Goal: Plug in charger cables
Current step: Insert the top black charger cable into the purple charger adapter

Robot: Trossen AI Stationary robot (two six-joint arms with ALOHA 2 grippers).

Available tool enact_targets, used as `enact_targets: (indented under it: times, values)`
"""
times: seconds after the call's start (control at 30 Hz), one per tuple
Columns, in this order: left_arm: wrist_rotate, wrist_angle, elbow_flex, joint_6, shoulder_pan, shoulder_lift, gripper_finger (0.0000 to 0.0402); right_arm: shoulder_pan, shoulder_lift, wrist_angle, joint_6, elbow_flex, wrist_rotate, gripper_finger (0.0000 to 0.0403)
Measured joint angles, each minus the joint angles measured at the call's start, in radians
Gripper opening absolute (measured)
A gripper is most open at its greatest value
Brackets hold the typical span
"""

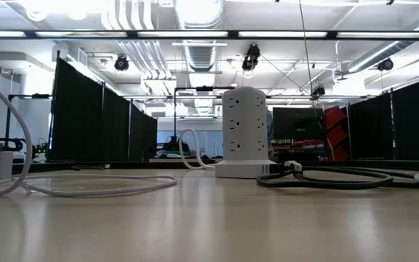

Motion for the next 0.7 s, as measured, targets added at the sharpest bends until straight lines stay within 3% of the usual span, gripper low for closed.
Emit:
enact_targets:
  times: [0.23,0.37,0.43,0.53,0.7]
  values:
    - [-0.09,-0.031,0.0,-0.017,0.073,0.002,0.0103,-0.158,-0.03,0.005,-0.206,-0.046,-0.024,0.0108]
    - [-0.091,-0.025,0.0,-0.019,0.173,0.001,0.0103,-0.293,-0.118,0.076,-0.317,-0.146,-0.05,0.0102]
    - [-0.088,-0.013,0.0,-0.029,0.237,0.001,0.0103,-0.367,-0.167,0.125,-0.363,-0.203,-0.116,0.01]
    - [-0.051,0.021,0.0,-0.059,0.347,0.001,0.0103,-0.48,-0.244,0.171,-0.423,-0.269,-0.24,0.0096]
    - [0.08,0.057,0.0,-0.088,0.515,-0.001,0.0103,-0.652,-0.349,0.25,-0.514,-0.335,-0.324,0.009]
